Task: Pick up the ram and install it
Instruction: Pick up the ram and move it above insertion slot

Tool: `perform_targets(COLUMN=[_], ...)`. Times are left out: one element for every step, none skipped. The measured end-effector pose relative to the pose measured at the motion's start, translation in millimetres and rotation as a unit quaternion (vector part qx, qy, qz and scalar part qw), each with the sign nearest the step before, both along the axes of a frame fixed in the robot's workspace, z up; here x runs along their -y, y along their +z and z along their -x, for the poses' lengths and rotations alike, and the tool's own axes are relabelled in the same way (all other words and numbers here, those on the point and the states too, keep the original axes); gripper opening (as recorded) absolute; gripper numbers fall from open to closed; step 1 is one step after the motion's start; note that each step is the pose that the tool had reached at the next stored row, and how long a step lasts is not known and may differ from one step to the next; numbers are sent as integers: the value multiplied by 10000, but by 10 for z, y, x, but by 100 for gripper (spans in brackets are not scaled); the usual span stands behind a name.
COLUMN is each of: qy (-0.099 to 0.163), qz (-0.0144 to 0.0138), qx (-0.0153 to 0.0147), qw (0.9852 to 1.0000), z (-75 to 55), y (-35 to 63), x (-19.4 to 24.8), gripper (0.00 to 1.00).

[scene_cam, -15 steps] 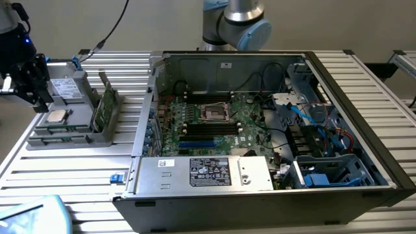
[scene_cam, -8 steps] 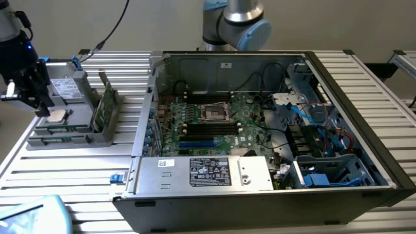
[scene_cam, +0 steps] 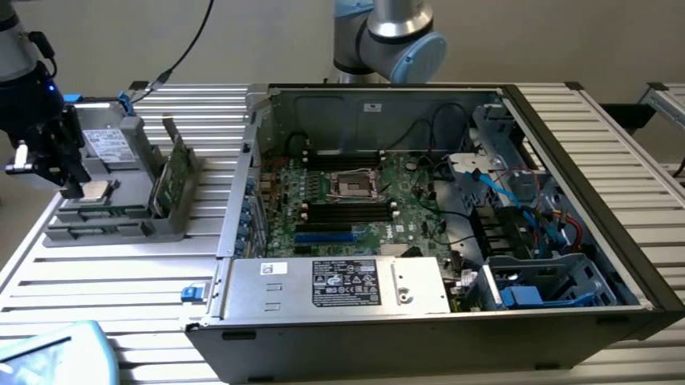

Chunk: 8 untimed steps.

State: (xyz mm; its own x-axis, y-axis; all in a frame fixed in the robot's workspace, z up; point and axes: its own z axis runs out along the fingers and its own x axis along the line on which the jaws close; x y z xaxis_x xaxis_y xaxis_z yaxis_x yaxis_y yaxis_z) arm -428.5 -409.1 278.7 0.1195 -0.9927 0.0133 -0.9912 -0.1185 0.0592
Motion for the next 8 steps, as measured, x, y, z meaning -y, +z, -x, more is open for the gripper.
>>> perform_targets(qy=[-1,-1,0,0,-1,0,0,0], qz=[0,-1,0,0,0,0,0,0], qx=[1,1,0,0,1,0,0,0], qw=[10000,10000,10000,10000,10000,10000,10000,10000], z=[0,0,0,0,0,0,0,0], y=[-18,-37,-55,-74,-92,-111,-129,-146], x=[2,6,10,16,22,30,37,44], gripper=[37,37,37,37,37,37,37,37])
